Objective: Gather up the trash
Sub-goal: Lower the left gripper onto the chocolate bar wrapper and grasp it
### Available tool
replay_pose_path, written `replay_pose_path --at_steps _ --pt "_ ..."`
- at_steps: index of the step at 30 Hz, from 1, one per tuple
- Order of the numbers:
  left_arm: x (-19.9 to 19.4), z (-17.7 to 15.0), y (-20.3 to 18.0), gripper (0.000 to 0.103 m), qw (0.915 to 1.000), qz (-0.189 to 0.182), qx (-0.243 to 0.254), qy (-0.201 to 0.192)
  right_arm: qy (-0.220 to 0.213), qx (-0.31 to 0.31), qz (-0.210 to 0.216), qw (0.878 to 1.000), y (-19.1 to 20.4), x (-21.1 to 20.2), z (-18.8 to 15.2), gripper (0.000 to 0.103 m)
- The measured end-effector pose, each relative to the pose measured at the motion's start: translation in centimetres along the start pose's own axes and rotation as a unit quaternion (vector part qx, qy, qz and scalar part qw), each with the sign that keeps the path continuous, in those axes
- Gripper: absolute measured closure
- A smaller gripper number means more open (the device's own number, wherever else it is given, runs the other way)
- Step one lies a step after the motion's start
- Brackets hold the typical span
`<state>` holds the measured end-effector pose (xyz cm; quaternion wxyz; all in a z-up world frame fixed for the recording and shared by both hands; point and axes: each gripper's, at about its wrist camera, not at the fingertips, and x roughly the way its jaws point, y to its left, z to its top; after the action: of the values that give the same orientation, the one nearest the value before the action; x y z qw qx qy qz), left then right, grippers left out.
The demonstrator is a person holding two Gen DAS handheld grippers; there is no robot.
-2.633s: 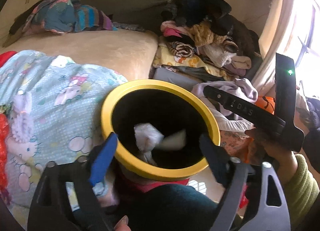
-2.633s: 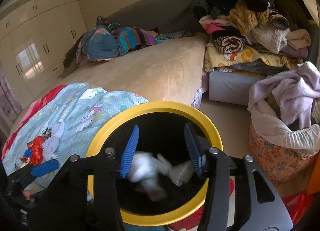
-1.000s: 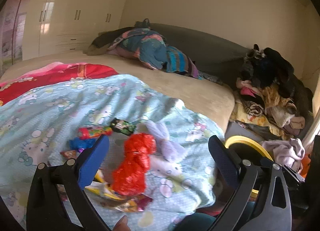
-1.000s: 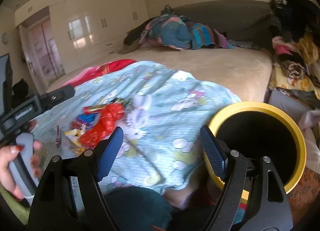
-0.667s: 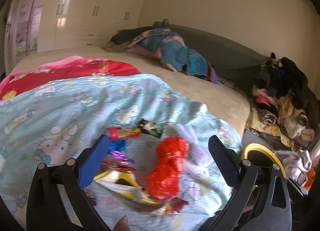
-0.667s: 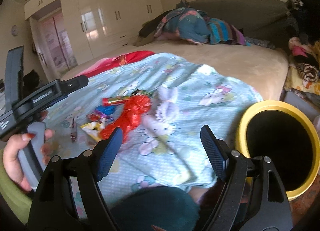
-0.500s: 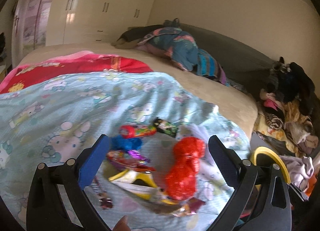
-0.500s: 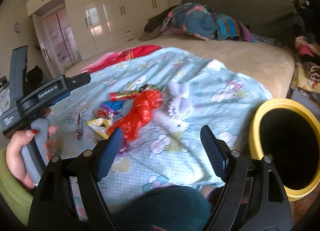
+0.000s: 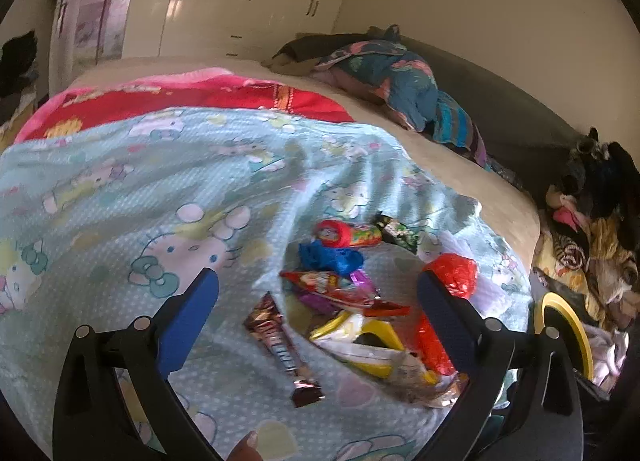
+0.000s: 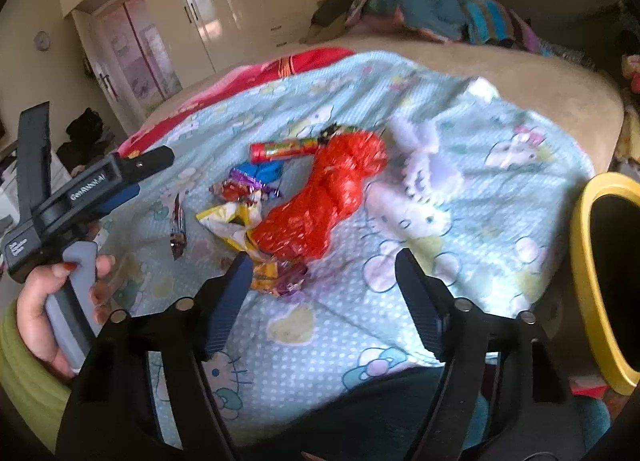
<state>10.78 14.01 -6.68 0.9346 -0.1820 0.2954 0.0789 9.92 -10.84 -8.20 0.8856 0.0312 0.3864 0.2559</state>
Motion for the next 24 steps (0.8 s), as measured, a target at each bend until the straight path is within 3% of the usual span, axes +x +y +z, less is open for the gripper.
replay_pose_path --at_steps 6,10,11,14,19,22,24 --pt "0.6 -0.8 1.8 0.008 0.9995 0.003 -0.03 0.014 0.029 0.008 0.016 0.999 0.3 2.0 -0.1 0.05" --pt "1.1 -1.4 2.4 0.01 0.9987 -0.006 -0.041 0.031 0.051 0.009 0.03 0.998 0.5 3.5 -0.1 0.078" --pt "1.2 -1.6 2.4 0.017 0.9985 -0.009 -0.041 0.035 0.056 0.009 0.034 0.998 0.5 3.8 -0.1 0.087" --pt "1.8 -1.9 2.6 0.024 0.9974 -0.018 -0.049 0.049 0.063 0.003 0.051 0.997 0.8 4.0 -0.4 0.096" --pt "2.6 -2.7 2.7 0.04 0.9957 -0.025 -0.055 0.07 0.058 -0.004 0.073 0.996 1.2 2.8 -0.9 0.097" --pt "3.1 -3.2 2.9 0.055 0.9938 -0.026 -0.063 0.087 0.054 -0.008 0.075 0.996 1.3 2.1 -1.2 0.098" --pt "3.3 -3.4 2.9 0.075 0.9931 -0.022 -0.064 0.095 0.048 -0.013 0.072 0.996 1.5 1.7 -1.1 0.098"
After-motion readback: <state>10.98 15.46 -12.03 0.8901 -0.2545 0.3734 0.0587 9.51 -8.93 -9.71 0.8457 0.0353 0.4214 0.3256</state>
